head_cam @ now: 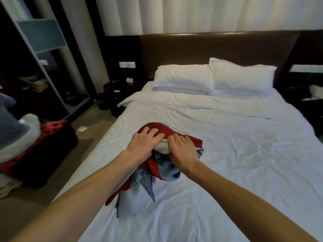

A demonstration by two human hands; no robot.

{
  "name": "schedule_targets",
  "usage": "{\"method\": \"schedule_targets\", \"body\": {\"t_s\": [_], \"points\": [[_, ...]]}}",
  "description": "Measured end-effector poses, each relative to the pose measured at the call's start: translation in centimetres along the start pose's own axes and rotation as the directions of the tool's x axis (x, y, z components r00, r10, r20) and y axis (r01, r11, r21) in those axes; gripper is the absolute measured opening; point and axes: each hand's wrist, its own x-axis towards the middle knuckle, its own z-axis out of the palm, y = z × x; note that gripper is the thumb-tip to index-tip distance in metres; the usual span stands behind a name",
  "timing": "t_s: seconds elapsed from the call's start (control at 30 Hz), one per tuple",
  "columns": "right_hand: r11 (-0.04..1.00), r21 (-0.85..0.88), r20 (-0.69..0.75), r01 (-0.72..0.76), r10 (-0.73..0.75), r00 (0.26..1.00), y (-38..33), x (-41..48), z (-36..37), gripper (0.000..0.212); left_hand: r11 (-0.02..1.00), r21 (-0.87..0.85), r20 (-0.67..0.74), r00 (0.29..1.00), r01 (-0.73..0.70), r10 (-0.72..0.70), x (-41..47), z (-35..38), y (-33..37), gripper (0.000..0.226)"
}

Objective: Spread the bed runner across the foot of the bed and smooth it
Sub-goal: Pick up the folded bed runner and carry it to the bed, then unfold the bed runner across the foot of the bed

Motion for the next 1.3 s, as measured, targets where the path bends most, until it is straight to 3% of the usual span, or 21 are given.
{"method": "schedule_targets", "body": {"t_s": [0.4, 0.63, 0.83, 1.07, 1.17, 1.3], "points": [[0.931, -0.19, 0.051, -0.313, 0.328, 0.943, 11.6, 1.2, 0.9, 0.024, 0.936, -0.109, -0.123, 0.939, -0.335, 0.321, 14.8, 2.8, 6.0, 0.068], [0.902, -0.207, 0.131, -0.379, 0.409, 0.903, 17.3, -0.9, 4.2, 0.027, 0.912, -0.201, -0.143, 0.932, -0.357, 0.333, 18.6, 7.0, 11.7, 0.057], [0.906, -0.183, 0.154, -0.381, 0.409, 0.899, 21.6, -3.3, 11.0, 0.027, 0.93, -0.259, -0.077, 0.966, -0.26, 0.248, 20.1, 14.9, 16.3, 0.05], [0.937, -0.159, 0.223, -0.309, 0.339, 0.914, 24.4, -9.4, 21.0, 0.032, 0.924, -0.252, -0.063, 0.957, -0.289, 0.282, 18.1, 24.8, 21.7, 0.045], [0.94, -0.159, 0.342, -0.303, 0.341, 0.876, 24.9, -12.5, 24.4, 0.039, 0.911, -0.291, 0.004, 0.952, -0.292, 0.306, 17.0, 28.8, 23.9, 0.048], [0.949, -0.121, 0.451, -0.292, 0.315, 0.835, 24.9, -15.8, 27.7, 0.047, 0.921, -0.3, 0.287, 0.897, -0.25, 0.337, 15.1, 34.4, 26.2, 0.066]]}}
